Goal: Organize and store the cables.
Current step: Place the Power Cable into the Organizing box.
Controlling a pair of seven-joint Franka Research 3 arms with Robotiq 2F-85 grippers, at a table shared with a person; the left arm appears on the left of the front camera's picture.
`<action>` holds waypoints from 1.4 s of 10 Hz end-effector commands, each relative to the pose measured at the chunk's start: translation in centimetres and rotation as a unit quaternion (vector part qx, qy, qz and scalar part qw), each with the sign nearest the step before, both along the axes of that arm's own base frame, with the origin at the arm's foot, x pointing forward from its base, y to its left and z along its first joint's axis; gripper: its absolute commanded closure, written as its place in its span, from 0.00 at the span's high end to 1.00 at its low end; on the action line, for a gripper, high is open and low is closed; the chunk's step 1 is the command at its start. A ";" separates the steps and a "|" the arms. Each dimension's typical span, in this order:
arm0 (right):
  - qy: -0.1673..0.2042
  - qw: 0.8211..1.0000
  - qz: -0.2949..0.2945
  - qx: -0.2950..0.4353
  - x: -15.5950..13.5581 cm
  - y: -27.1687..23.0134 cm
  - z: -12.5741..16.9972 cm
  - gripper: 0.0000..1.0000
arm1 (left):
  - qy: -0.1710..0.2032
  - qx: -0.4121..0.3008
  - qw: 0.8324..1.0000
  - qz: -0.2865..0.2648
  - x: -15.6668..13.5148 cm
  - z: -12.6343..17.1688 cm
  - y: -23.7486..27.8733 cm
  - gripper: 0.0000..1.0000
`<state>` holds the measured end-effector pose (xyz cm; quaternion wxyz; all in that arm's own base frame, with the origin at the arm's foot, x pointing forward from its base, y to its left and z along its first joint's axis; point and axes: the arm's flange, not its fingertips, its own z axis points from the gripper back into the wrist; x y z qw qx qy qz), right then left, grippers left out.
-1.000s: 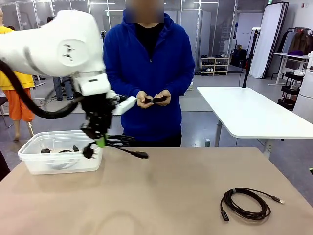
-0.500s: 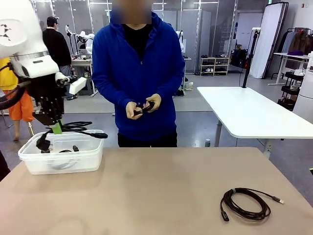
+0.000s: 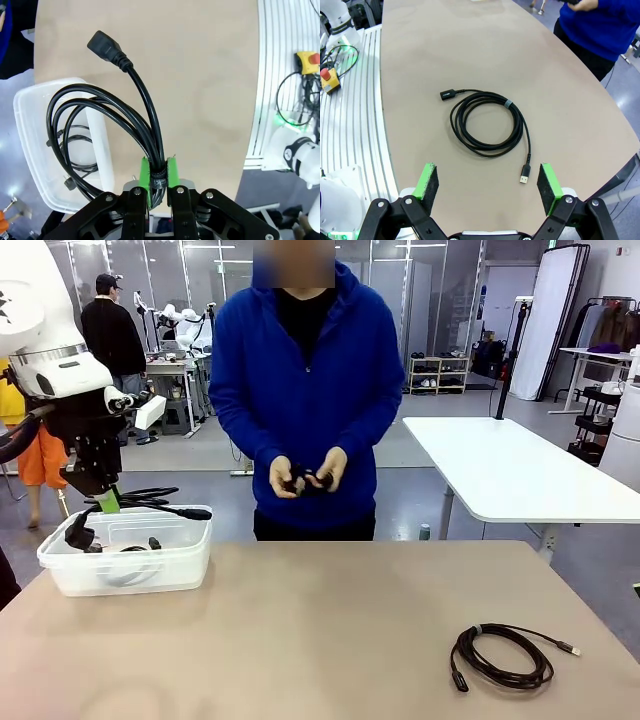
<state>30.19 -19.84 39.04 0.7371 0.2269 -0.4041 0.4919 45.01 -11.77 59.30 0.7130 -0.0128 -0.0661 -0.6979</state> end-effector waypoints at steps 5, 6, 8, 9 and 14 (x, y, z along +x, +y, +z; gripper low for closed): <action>0.001 1.000 -0.009 0.006 0.2 0.1 0.3 1.00 | -0.081 0.058 0.991 0.093 4.8 -0.6 2.2 0.15; 0.001 1.000 -0.009 0.006 0.2 0.1 0.3 1.00 | -0.076 0.052 0.989 0.113 6.4 -1.4 3.1 0.15; 0.001 1.000 -0.009 0.006 0.2 0.1 0.3 1.00 | -0.069 0.045 0.987 0.140 9.5 -3.3 5.0 0.15; 0.001 1.000 -0.009 0.006 0.2 0.1 0.3 1.00 | -0.079 0.059 0.984 0.149 11.0 -4.6 5.7 0.15; 0.001 1.000 -0.009 0.006 0.2 0.1 0.3 1.00 | -0.019 0.062 0.981 0.180 16.2 -10.7 7.9 0.15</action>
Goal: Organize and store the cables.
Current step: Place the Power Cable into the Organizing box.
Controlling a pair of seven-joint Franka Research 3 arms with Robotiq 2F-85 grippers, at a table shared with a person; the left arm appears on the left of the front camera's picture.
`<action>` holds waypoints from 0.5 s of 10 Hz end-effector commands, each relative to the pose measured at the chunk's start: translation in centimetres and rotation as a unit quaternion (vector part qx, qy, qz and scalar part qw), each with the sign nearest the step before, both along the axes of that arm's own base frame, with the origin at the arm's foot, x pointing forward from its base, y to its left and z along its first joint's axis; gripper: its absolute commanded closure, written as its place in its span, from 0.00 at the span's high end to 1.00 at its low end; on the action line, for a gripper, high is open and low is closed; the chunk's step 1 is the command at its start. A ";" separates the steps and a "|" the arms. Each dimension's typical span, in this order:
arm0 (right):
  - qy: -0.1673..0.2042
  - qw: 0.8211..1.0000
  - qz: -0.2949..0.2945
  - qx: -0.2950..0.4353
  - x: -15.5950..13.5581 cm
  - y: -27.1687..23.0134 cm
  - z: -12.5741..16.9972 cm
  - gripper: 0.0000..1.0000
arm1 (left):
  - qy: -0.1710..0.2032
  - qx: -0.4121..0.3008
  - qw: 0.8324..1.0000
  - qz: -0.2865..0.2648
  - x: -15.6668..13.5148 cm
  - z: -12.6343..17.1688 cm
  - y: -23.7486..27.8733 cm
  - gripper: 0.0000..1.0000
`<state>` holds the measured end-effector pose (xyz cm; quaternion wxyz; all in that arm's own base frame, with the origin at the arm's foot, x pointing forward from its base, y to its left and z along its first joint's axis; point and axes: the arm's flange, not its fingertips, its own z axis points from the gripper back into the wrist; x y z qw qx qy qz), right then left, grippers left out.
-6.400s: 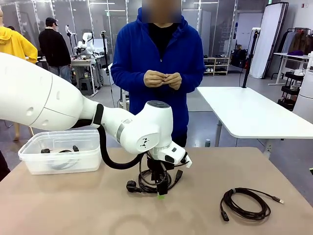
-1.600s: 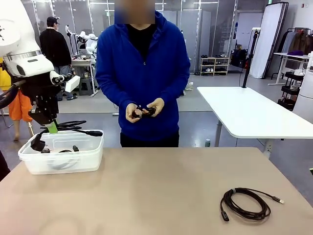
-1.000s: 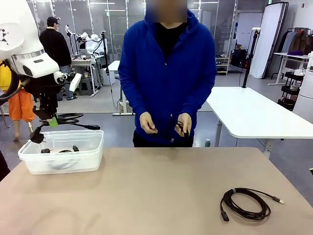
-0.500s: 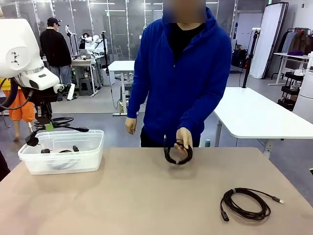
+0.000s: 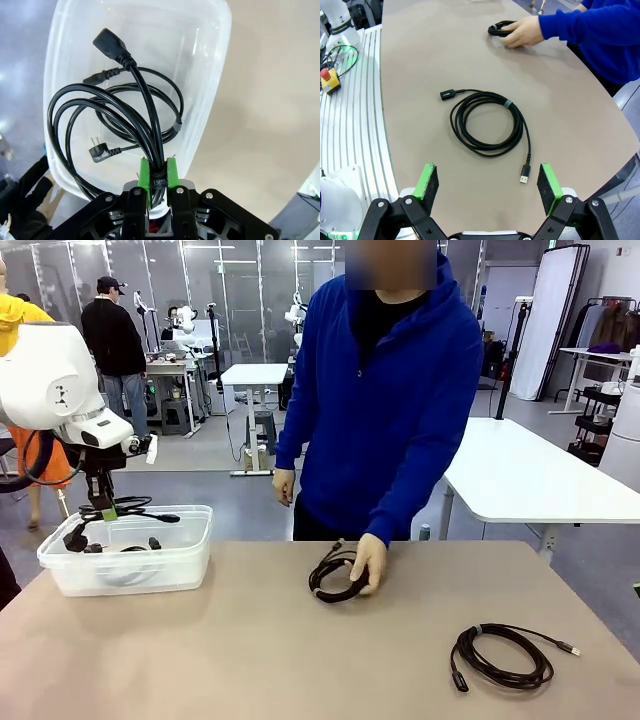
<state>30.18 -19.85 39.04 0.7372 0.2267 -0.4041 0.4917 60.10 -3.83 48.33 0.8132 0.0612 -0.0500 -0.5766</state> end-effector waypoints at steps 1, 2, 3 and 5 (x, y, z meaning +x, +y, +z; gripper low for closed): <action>0.001 1.000 -0.009 0.007 0.2 0.1 0.3 1.00 | 0.038 0.003 0.999 0.028 1.1 -0.4 0.6 0.15; 0.001 1.000 -0.009 0.007 0.2 0.1 0.3 1.00 | 0.055 -0.007 0.998 0.022 2.9 -2.4 0.7 0.15; 0.001 1.000 -0.009 0.007 0.2 0.1 0.3 1.00 | 0.080 -0.005 0.997 0.021 2.2 -2.6 1.0 0.15; 0.001 1.000 -0.009 0.007 0.2 0.1 0.3 1.00 | 0.111 -0.019 0.994 0.011 3.4 -5.1 1.1 0.15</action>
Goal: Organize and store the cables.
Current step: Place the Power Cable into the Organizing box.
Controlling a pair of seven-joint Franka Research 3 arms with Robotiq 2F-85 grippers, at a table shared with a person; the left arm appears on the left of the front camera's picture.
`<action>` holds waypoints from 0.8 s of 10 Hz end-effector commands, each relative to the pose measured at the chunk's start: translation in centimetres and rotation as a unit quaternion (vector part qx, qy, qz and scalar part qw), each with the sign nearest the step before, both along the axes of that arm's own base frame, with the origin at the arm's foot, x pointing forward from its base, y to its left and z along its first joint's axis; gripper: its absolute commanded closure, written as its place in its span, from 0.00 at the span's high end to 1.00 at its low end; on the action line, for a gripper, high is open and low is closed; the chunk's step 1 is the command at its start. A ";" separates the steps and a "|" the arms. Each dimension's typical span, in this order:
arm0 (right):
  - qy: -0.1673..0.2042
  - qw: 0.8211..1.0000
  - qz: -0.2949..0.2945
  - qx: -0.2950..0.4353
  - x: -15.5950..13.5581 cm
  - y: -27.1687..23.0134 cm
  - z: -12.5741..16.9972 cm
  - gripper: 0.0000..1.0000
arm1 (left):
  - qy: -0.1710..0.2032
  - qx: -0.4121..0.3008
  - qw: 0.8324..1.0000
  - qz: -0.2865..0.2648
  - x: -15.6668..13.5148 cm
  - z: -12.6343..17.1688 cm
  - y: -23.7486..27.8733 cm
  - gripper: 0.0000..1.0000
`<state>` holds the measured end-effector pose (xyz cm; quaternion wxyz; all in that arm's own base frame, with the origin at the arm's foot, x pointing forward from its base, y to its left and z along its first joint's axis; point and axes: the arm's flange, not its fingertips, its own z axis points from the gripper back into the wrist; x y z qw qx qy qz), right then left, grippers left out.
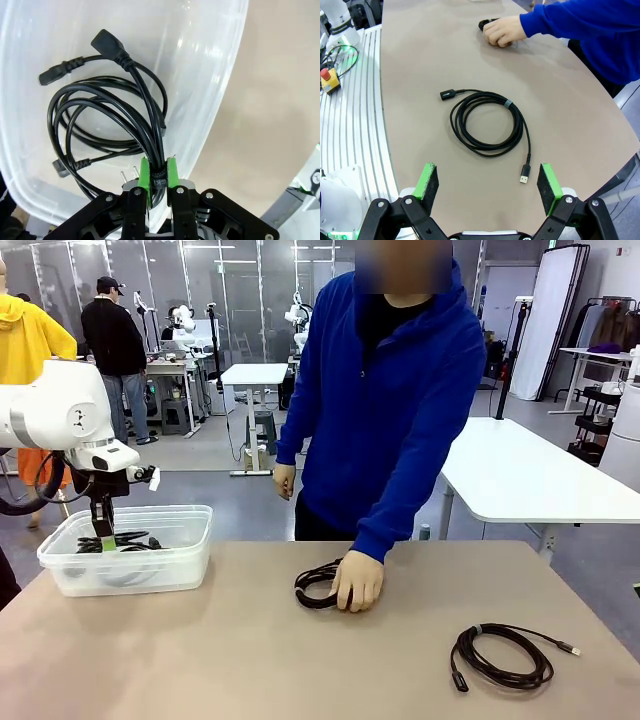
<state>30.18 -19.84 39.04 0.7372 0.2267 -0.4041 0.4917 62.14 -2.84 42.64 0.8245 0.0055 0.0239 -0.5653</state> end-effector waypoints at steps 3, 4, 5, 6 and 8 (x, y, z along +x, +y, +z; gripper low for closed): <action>0.001 1.000 -0.009 0.007 0.2 0.1 0.3 1.00 | 0.025 -0.016 1.000 0.006 1.9 -0.2 0.5 0.50; 0.001 1.000 -0.009 0.007 0.2 0.1 0.3 1.00 | 0.020 -0.016 1.000 0.008 1.9 0.0 0.6 0.50; 0.001 1.000 -0.009 0.007 0.2 0.1 0.3 1.00 | 0.014 -0.015 1.000 0.011 1.9 0.2 0.6 0.83; 0.001 1.000 -0.009 0.007 0.2 0.1 0.3 1.00 | 0.009 -0.014 1.000 0.011 2.0 0.5 0.7 0.51; 0.001 1.000 -0.009 0.007 0.2 0.1 0.3 1.00 | -0.001 -0.018 1.000 0.011 2.0 0.9 0.7 0.82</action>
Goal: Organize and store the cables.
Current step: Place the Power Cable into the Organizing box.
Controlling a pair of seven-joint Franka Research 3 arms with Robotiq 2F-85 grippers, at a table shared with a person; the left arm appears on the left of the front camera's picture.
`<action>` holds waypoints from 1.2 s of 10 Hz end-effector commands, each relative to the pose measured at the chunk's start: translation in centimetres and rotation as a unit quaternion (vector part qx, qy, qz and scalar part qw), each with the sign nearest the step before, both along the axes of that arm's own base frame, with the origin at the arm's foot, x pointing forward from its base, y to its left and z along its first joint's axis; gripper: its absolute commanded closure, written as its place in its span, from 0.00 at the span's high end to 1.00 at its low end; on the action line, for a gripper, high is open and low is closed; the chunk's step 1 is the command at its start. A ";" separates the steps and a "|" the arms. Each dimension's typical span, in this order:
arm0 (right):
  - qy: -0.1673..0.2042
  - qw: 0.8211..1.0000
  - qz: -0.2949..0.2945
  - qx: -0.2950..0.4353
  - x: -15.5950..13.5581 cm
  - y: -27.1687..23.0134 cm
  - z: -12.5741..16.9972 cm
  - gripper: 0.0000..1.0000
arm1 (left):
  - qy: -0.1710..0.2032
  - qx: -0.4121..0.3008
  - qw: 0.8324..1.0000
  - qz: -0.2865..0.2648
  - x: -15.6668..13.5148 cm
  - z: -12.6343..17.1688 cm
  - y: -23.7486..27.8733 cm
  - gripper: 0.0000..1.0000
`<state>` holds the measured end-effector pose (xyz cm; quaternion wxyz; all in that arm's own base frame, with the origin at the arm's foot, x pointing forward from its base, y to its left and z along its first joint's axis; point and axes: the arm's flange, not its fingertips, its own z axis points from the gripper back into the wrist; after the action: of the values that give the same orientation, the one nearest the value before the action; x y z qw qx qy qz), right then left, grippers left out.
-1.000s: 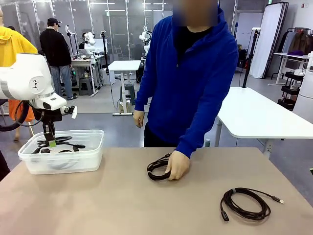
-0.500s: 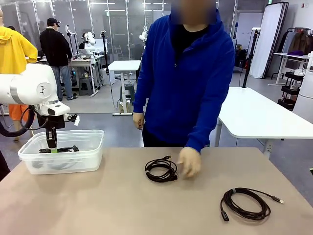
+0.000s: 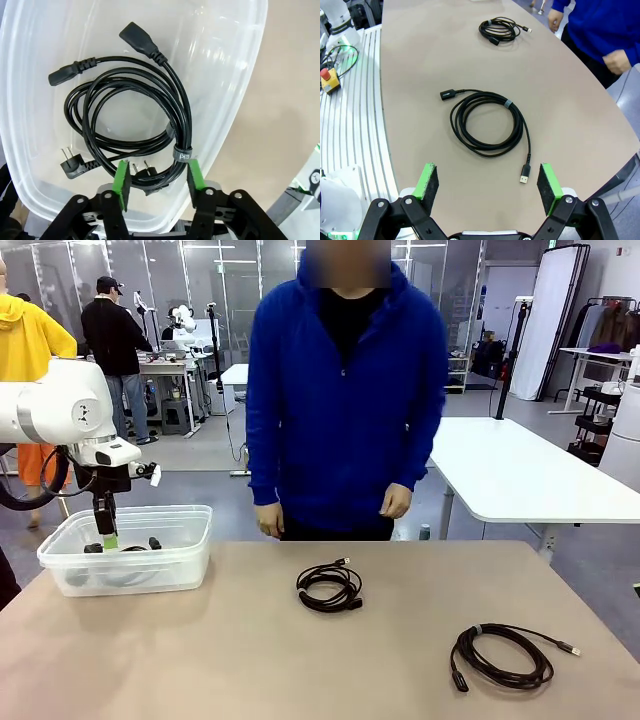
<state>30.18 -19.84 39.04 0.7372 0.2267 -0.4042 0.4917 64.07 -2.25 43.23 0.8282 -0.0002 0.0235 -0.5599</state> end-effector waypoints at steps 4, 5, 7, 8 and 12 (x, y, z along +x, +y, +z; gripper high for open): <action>0.001 1.000 -0.009 0.006 0.2 0.1 0.3 1.00 | -0.013 -0.031 0.999 0.009 -0.4 1.2 0.8 1.00; 0.001 1.000 -0.009 0.006 0.2 0.1 0.3 1.00 | 0.009 -0.038 0.999 0.001 -0.2 1.3 0.8 1.00; 0.001 1.000 -0.009 0.006 0.2 0.1 0.3 1.00 | -0.008 -0.011 1.000 0.009 -0.1 1.0 0.6 1.00; 0.001 1.000 -0.009 0.006 0.2 0.1 0.3 1.00 | -0.008 -0.011 1.000 0.009 -0.1 1.0 0.6 1.00; 0.001 1.000 -0.009 0.006 0.2 0.1 0.3 1.00 | -0.008 -0.011 1.000 0.009 -0.1 1.0 0.6 1.00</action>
<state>30.18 -19.84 39.04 0.7372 0.2267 -0.4042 0.4917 63.89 -1.78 44.21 0.8336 -0.0109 0.0097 -0.5521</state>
